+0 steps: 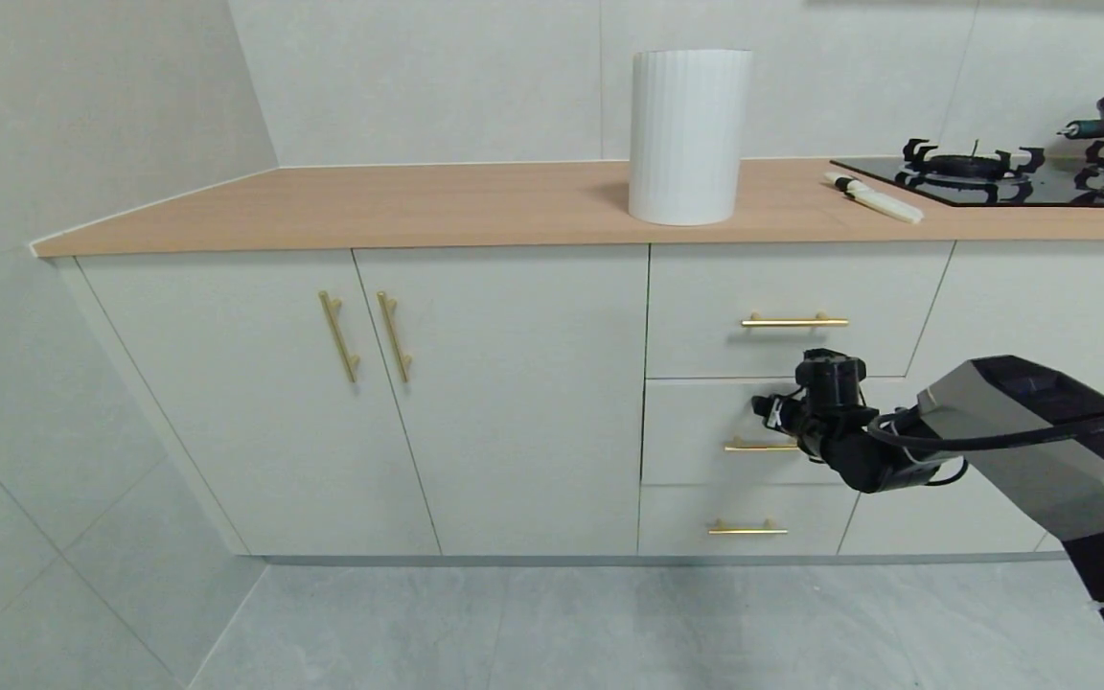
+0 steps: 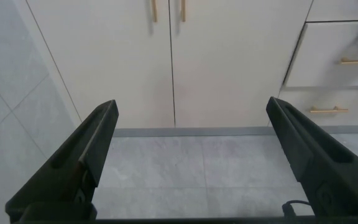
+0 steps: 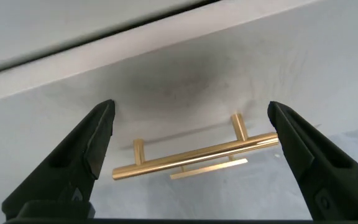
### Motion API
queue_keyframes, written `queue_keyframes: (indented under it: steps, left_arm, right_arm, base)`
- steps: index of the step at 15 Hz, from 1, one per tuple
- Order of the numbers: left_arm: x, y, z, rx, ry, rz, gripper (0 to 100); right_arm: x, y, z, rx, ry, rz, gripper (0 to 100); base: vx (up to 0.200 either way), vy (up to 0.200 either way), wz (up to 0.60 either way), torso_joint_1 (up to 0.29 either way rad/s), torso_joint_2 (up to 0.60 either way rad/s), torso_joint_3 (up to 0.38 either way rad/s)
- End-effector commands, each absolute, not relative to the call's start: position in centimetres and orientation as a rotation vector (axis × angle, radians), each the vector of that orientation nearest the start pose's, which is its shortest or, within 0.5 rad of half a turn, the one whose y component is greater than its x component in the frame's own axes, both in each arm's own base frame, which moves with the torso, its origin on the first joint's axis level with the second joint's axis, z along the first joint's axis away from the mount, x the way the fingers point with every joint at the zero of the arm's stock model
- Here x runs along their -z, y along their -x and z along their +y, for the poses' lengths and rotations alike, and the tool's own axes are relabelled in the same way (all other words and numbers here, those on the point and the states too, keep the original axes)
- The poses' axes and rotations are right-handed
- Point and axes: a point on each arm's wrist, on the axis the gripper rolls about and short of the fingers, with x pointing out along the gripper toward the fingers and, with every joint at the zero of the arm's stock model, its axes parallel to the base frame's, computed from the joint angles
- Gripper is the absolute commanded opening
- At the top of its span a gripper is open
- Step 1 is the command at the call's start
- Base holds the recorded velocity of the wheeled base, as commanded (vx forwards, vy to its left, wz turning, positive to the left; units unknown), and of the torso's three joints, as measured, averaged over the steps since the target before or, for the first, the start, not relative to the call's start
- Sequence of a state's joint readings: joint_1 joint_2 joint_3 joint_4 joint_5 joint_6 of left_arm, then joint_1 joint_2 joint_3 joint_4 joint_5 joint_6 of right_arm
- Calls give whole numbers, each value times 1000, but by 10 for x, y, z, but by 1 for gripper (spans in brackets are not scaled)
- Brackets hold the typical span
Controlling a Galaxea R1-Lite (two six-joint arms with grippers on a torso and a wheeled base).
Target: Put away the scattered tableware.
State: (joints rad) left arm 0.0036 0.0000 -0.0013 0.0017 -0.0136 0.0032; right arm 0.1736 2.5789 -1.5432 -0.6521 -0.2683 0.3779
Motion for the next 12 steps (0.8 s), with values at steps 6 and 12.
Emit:
queue_keyframes:
  steps: [6,12]
  left_arm:
    - [-76,23,0,9,-3,2,100]
    - [-76,23,0,9,-3,2,100]
  right_arm:
    - [-5,-512,73,201,-326,301,100]
    - [-13,-511,71,219,-333,286,100]
  base:
    - [0,0,0,0,0,0]
    - [0,0,0,0,0,0]
